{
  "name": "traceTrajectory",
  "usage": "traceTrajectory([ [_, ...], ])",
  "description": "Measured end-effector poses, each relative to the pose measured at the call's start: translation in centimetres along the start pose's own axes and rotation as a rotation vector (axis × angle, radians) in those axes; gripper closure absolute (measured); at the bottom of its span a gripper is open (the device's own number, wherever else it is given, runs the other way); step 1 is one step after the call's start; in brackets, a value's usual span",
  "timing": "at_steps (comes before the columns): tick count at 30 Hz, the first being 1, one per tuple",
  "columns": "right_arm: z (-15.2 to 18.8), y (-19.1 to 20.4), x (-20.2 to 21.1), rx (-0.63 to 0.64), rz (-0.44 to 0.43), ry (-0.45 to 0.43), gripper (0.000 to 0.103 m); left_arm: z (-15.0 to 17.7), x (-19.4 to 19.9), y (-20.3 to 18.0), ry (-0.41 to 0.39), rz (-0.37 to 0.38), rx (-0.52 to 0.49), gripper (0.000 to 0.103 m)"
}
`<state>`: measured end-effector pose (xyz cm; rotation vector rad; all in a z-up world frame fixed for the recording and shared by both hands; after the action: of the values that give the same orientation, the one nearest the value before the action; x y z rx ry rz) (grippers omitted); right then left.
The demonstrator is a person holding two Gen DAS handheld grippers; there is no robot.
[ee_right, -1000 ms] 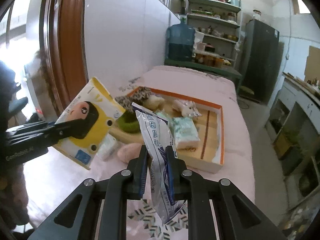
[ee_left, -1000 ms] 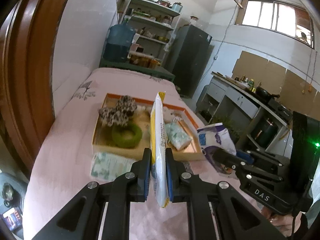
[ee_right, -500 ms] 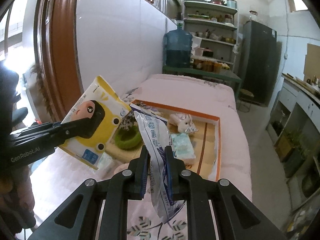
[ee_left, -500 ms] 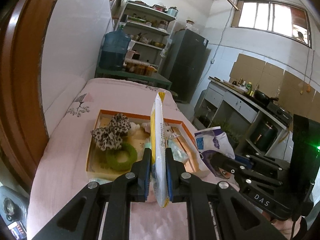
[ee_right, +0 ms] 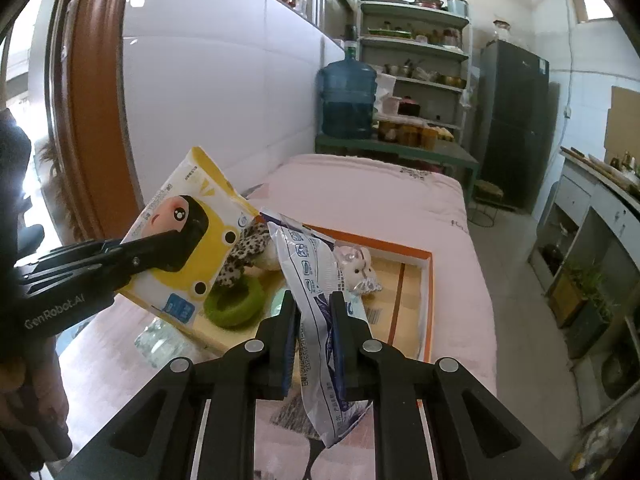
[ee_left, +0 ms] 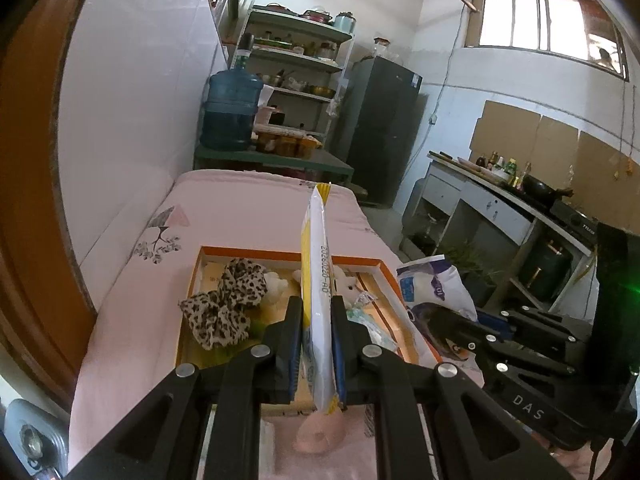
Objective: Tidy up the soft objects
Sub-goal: 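Lift the wipes pack and white-blue pack and carry both toward the box, then lower the wipes pack and white-blue pack into the box and open both tools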
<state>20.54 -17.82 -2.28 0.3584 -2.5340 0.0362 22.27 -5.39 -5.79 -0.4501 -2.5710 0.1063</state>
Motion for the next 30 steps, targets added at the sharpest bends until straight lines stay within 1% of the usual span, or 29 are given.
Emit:
traceTrajectory([
  [10, -1.3, -1.4, -2.5, -0.004, 0.004, 0.013, 0.087, -1.0, -3.4, 0.2, 0.031, -0.023, -0.028, 0.090],
  [20, -1.5, -3.5, -6.3, -0.029, 0.025, 0.047, 0.087, -1.5, -6.7, 1.1, 0.070, -0.043, -0.039, 0.090],
  [24, -1.3, -4.2, -7.4, -0.026, 0.053, 0.053, 0.087, -1.5, -8.0, 1.2, 0.082, -0.029, -0.030, 0.090],
  [27, -1.3, -4.5, -7.9, -0.013, 0.093, 0.049, 0.087, -1.6, -8.9, 1.1, 0.091, 0.003, -0.011, 0.090],
  [30, -1.2, -4.9, -8.6, -0.023, 0.096, 0.051, 0.087, -1.8, -9.8, 0.9, 0.098, 0.020, -0.002, 0.090],
])
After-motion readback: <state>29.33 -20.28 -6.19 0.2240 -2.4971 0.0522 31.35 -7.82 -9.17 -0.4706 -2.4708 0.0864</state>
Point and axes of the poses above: each gripper's, at about its wrist camera, not at the fingertips, and x roughly against the way its jaws point, y to its left, z to its underside, the point moved 8 cm from there along -x, roughly the way its jaws point, and after that the axes turned 5 degrees about -x, right-handed, at the moved point
